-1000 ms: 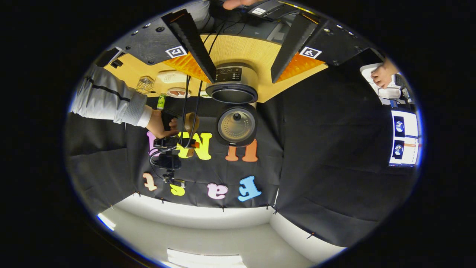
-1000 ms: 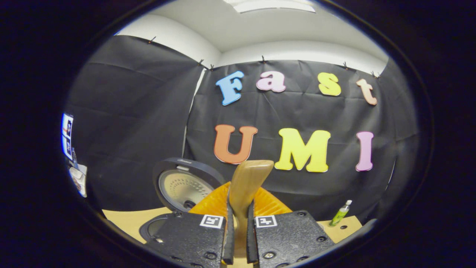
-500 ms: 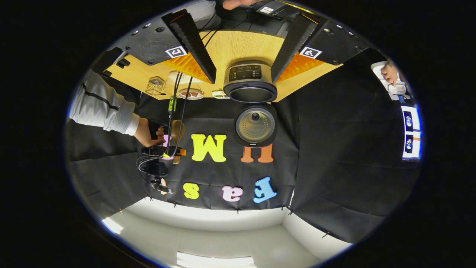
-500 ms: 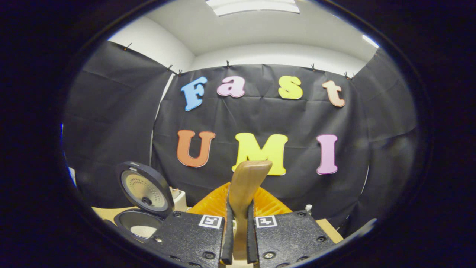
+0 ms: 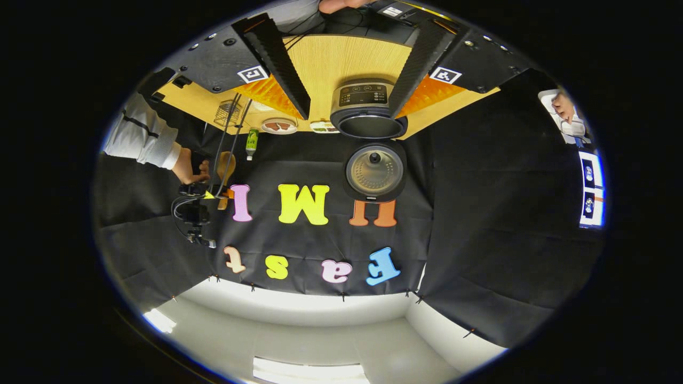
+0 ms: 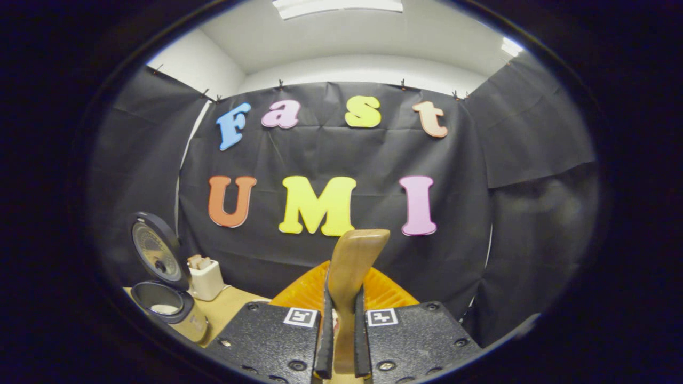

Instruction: Close the left gripper, press the button to open the rice cooker; take a wooden spoon from the chopstick holder with the right hand, scoop a spoonful of rice and pour it into the rice cooker, then put the wooden spoon back into the chopstick holder.

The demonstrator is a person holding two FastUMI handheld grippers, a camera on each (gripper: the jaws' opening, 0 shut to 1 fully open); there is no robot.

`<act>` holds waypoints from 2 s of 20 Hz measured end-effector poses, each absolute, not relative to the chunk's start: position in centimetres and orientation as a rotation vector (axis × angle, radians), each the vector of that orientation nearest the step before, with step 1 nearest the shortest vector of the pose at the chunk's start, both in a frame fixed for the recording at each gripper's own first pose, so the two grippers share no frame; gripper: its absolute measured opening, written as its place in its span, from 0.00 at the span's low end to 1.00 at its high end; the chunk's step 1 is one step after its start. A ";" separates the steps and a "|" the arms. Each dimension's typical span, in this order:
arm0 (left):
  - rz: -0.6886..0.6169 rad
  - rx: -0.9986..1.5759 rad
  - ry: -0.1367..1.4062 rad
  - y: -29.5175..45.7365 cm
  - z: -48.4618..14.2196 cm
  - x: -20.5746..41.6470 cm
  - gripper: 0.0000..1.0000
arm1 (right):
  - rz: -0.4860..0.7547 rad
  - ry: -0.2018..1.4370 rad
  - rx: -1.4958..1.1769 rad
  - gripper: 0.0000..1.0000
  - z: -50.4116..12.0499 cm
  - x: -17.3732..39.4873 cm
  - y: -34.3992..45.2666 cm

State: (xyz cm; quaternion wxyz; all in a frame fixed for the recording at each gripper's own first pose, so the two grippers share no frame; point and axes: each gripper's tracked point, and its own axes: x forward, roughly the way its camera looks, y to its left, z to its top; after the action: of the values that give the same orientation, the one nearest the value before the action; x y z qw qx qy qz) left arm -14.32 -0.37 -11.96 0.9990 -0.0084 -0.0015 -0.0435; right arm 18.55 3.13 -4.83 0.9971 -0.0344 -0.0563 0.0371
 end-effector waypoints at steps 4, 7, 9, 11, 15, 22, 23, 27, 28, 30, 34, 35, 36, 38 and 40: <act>-0.051 0.006 -0.027 -0.1 -11.4 -13.2 0.95 | 0.044 -0.064 -0.034 0.21 -9.5 20.1 -1.9; -0.048 -0.012 -0.021 -0.5 -11.6 -12.6 0.94 | 0.042 -0.002 -0.015 0.21 -13.2 21.4 -3.8; -0.045 -0.010 -0.019 -0.6 -11.5 -12.5 0.95 | 0.053 0.010 -0.010 0.21 -14.5 22.1 -4.5; -0.040 -0.001 -0.023 -0.5 -11.5 -12.3 0.95 | 0.057 0.018 0.018 0.21 -15.4 22.6 -4.9; -0.039 -0.014 -0.006 -1.2 -12.2 -11.6 0.94 | 0.074 0.051 0.101 0.22 -17.7 23.9 -4.7; -0.042 0.002 0.025 -2.5 -12.7 -10.3 0.94 | 0.128 0.091 0.154 0.31 -19.8 24.4 -4.6; -0.044 0.002 0.026 -2.7 -12.7 -10.0 0.94 | 0.115 0.074 0.145 0.51 -19.3 24.4 -5.2; -0.052 -0.017 0.020 -3.5 -12.0 -9.1 0.95 | 0.044 0.024 0.073 0.96 -17.1 22.4 -7.1; -0.061 -0.022 0.009 -3.8 -11.6 -8.8 0.94 | 0.024 0.012 0.065 1.00 -16.4 21.8 -7.5; -0.068 -0.026 -0.008 -4.0 -10.8 -8.0 0.94 | 0.006 0.001 0.072 1.00 -15.5 20.0 -7.8; -0.037 0.000 -0.005 -2.8 -10.1 -6.2 0.94 | -0.005 0.047 0.090 0.99 -14.7 16.2 -7.3; -0.036 -0.003 -0.008 -2.6 -9.7 -5.9 0.94 | -0.010 0.053 0.091 1.00 -14.4 15.1 -7.2; -0.038 -0.009 -0.008 -2.4 -9.2 -5.5 0.94 | -0.012 0.055 0.095 1.00 -14.0 14.0 -7.0; -0.043 -0.011 0.002 -2.3 -8.5 -4.4 0.94 | -0.008 0.055 0.108 1.00 -13.5 11.7 -6.5; -0.034 0.017 0.012 -1.8 -7.7 -3.2 0.94 | -0.015 0.042 0.112 1.00 -13.0 9.7 -6.6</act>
State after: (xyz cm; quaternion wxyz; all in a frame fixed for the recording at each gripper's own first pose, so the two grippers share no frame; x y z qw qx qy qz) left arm -3.19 -1.81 -7.71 0.9998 0.0083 0.0059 -0.0168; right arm 9.69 -6.64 -13.02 0.9982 0.0560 0.0210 -0.0075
